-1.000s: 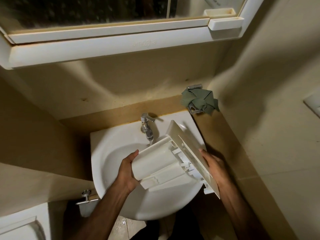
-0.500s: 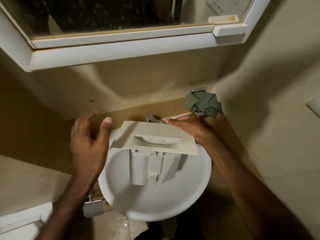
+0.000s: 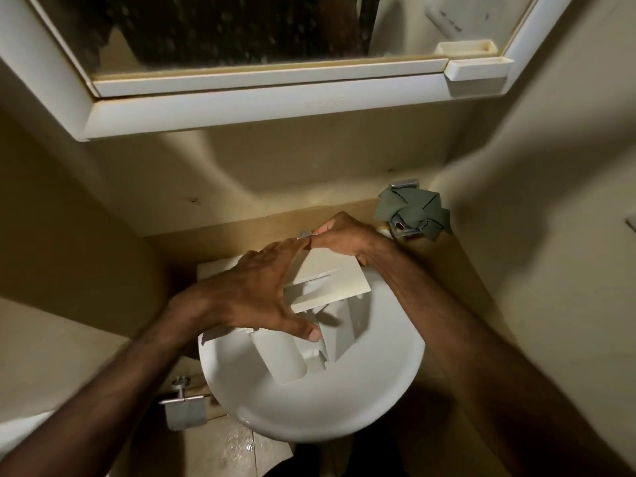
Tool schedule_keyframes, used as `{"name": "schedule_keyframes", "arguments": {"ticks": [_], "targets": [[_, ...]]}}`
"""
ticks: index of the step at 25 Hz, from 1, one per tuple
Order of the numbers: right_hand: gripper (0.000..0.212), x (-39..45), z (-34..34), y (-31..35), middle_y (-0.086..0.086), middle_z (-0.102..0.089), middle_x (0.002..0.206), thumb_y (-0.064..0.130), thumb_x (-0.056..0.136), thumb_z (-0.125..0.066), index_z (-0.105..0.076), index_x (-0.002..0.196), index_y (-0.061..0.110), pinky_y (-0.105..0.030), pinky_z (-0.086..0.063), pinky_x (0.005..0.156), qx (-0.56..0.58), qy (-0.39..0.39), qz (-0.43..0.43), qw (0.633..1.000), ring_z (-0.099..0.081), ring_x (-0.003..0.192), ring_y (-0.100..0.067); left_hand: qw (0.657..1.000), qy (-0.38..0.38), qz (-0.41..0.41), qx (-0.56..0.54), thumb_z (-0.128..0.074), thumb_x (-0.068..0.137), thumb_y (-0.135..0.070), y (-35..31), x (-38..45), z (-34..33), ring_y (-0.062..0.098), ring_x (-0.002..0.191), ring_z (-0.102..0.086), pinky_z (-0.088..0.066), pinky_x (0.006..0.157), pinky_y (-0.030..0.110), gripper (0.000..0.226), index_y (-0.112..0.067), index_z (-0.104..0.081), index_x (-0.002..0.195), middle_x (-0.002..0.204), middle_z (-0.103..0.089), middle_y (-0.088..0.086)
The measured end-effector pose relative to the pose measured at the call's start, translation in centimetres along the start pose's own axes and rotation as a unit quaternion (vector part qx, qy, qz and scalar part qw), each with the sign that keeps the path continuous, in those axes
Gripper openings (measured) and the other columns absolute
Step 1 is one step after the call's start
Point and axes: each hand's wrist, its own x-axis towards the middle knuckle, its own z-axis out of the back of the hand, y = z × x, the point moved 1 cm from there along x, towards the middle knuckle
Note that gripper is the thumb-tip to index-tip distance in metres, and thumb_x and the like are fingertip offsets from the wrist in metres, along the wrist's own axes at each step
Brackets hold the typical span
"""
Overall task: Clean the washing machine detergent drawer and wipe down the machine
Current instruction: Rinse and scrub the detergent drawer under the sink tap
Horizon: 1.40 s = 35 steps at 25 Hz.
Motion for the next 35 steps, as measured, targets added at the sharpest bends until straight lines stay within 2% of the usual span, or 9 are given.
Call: {"name": "schedule_keyframes", "arguments": {"ticks": [9,13,18,23,26,28,30,32,35], "targets": [[0.04,-1.3,0.5,-0.2,-0.006,-0.077,0.11,0.045,0.105,-0.057,-0.079,0.114,0.013,-0.033,-0.058,0.079,0.094,0.019,-0.047,0.994,-0.071,0.093,-0.02,0.978,-0.082,-0.019,-0.191,-0.089,0.064,-0.064,2.6,-0.1,-1.3,-0.002,0.127,-0.053,-0.05,0.104,0.028,0.11,-0.055,-0.024,0.153,0.14,-0.051,-0.029],[0.023,-5.6,1.2,-3.3,-0.002,-0.08,0.099,0.029,0.103,-0.056,-0.077,0.097,0.025,-0.046,-0.061,0.083,0.184,-0.236,0.013,0.954,-0.074,0.1,-0.023,0.91,-0.129,0.024,-0.392,-0.09,0.063,-0.063,5.5,-2.4,-3.9,-0.009,0.118,-0.062,-0.057,0.089,0.022,0.1,-0.06,-0.037,0.148,0.137,-0.058,-0.027],[0.021,-11.0,-6.2,-10.5,0.011,-0.078,0.106,0.02,0.102,-0.06,-0.08,0.107,0.02,-0.018,-0.054,0.086,0.058,-0.462,0.114,0.878,-0.071,0.101,-0.002,0.807,-0.167,0.104,-0.558,-0.081,0.07,-0.064,8.7,-3.3,-11.6,0.021,0.137,-0.057,-0.044,0.111,0.062,0.086,-0.057,-0.044,0.147,0.15,-0.058,-0.009],[0.034,-10.6,-12.3,-15.1,0.005,-0.071,0.134,0.026,0.105,-0.053,-0.074,0.128,0.013,-0.028,-0.052,0.106,-0.085,-0.39,0.187,0.898,-0.064,0.126,-0.006,0.739,-0.188,0.161,-0.627,-0.082,0.063,-0.07,8.2,-1.2,-16.7,0.026,0.136,-0.056,-0.037,0.114,0.066,0.092,-0.05,-0.049,0.146,0.141,-0.065,-0.006],[0.038,-9.4,-12.1,-14.6,0.014,-0.064,0.143,0.036,0.109,-0.047,-0.066,0.14,0.024,-0.034,-0.038,0.121,0.139,-0.309,0.101,0.935,-0.052,0.137,0.003,0.717,-0.209,0.179,-0.64,-0.081,0.059,-0.074,7.8,0.5,-17.3,0.026,0.135,-0.057,-0.036,0.115,0.065,0.096,-0.048,-0.05,0.146,0.136,-0.068,-0.007],[0.048,-8.4,-9.9,-13.8,0.006,-0.065,0.143,0.05,0.109,-0.039,-0.062,0.142,0.023,-0.039,-0.032,0.124,0.442,-0.207,0.019,0.872,-0.052,0.142,-0.01,0.711,-0.232,0.206,-0.631,-0.08,0.058,-0.07,7.3,1.4,-17.3,0.021,0.132,-0.058,-0.037,0.115,0.059,0.097,-0.048,-0.048,0.147,0.129,-0.072,-0.011],[0.082,-7.8,-7.6,-13.5,-0.013,-0.061,0.147,0.073,0.099,-0.034,-0.055,0.148,0.011,-0.048,-0.03,0.125,0.678,-0.082,-0.006,0.731,-0.052,0.144,-0.026,0.704,-0.253,0.214,-0.628,-0.077,0.066,-0.057,7.0,2.0,-17.9,0.011,0.124,-0.061,-0.039,0.11,0.049,0.089,-0.044,-0.048,0.149,0.121,-0.074,-0.014],[0.1,-7.5,-6.5,-13.2,-0.021,-0.049,0.156,0.084,0.091,-0.037,-0.047,0.154,0.006,-0.053,-0.025,0.126,0.776,-0.015,0.005,0.63,-0.043,0.149,-0.035,0.701,-0.27,0.199,-0.629,-0.075,0.079,-0.042,6.7,2.4,-18.1,0.009,0.117,-0.064,-0.041,0.104,0.043,0.073,-0.039,-0.051,0.148,0.116,-0.076,-0.013],[0.106,-6.8,-6.5,-13.2,-0.023,-0.04,0.162,0.085,0.088,-0.039,-0.041,0.157,0.005,-0.054,-0.02,0.128,0.809,0.017,-0.004,0.588,-0.034,0.154,-0.037,0.7,-0.281,0.158,-0.637,-0.073,0.078,-0.039,7.1,2.9,-18.5,0.02,0.122,-0.067,-0.046,0.111,0.047,0.071,-0.034,-0.055,0.146,0.125,-0.075,-0.002]]}}
